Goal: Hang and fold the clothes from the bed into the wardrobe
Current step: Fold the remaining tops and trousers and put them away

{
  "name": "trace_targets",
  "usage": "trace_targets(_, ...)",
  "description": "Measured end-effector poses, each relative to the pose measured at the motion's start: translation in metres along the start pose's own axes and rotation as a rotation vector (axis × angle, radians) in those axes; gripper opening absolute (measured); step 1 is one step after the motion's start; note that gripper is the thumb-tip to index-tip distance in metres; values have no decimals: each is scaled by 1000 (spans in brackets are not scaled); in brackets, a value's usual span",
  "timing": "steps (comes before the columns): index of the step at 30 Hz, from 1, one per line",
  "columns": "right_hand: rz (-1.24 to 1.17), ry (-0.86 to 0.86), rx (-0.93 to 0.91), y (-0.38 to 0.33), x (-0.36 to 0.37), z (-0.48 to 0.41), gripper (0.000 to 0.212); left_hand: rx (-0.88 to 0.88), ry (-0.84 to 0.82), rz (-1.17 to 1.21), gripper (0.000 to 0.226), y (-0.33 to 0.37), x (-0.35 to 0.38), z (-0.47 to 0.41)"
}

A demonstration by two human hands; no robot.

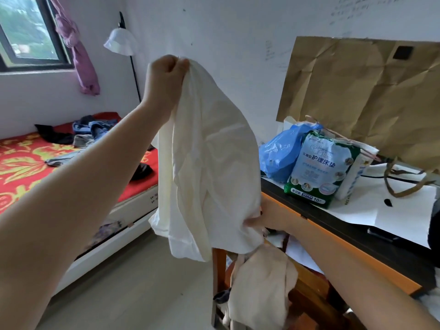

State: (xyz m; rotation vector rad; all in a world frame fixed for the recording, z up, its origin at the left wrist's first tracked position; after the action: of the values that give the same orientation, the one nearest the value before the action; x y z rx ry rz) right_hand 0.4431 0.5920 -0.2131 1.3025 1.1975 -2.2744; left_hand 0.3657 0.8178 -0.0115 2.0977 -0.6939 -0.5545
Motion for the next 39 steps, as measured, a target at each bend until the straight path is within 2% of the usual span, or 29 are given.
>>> trace_targets(4,-203,298,-253,-78,-10,-18,66,-77,139,-51,33,7,-31,-11)
trace_targets(6,-279,333,-272,-101,-4,-32,49,-114,225,-40,34,5,-54,-15)
trace_targets(10,-214,362,-292,-141,24,-70,12,-170,388,-79,37,-7,-111,-6)
trace_targets(12,-273,347,-363,-167,38,-82,20,-187,497,-119,38,-18,-148,5)
trace_targets(13,-310,363,-388,-175,42,-82,9,-202,536,-124,38,-25,-161,9)
trace_targets(14,-322,430,-427,-188,52,-86,14,-224,592,-142,39,-33,-183,16)
trace_targets(16,-354,588,-539,-207,73,-82,46,-275,685,-179,38,-50,-219,29)
trace_targets(17,-396,577,-644,-226,89,-78,56,-291,747,-203,38,-59,-242,36)
trace_targets(19,-415,314,-751,-256,130,-79,73,-310,808,-252,38,-73,-275,47)
trace_targets(21,-383,-29,-688,-287,174,-93,81,-322,817,-315,37,-84,-302,54)
trace_targets(24,-479,-273,-536,-333,232,-126,95,-304,852,-337,27,-95,-358,59)
trace_targets(26,-470,-426,-472,-358,262,-152,83,-290,902,-324,20,-100,-403,60)
trace_targets(27,-425,-522,-446,-370,274,-164,70,-289,928,-309,17,-104,-427,60)
trace_targets(29,-251,-656,-470,-387,284,-184,23,-293,987,-262,17,-110,-469,62)
trace_targets(30,-187,-679,-488,-404,291,-195,5,-294,1020,-241,17,-112,-496,62)
trace_targets(31,-165,-670,-471,-411,292,-207,17,-294,1037,-223,18,-114,-515,64)
trace_targets(35,-172,-588,-469,-443,277,-247,22,-270,1059,-152,35,-119,-575,73)
trace_targets(37,-151,-513,-460,-459,264,-268,24,-263,1087,-172,30,-128,-603,83)
trace_targets(39,-154,-410,-473,-475,246,-287,26,-285,1120,-190,16,-142,-626,95)
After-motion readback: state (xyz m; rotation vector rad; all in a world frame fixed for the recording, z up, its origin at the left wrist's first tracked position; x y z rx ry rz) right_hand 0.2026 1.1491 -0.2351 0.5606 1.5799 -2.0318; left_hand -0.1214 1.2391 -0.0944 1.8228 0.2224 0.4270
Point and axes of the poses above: each hand's wrist, its own z-axis away from the middle knuckle, its own x-axis out of the palm, y = z × x, the point moved 2 cm from there along -z, towards the middle knuckle, and after that the axes turned 5 degrees about -y, right-handed, at the moved point
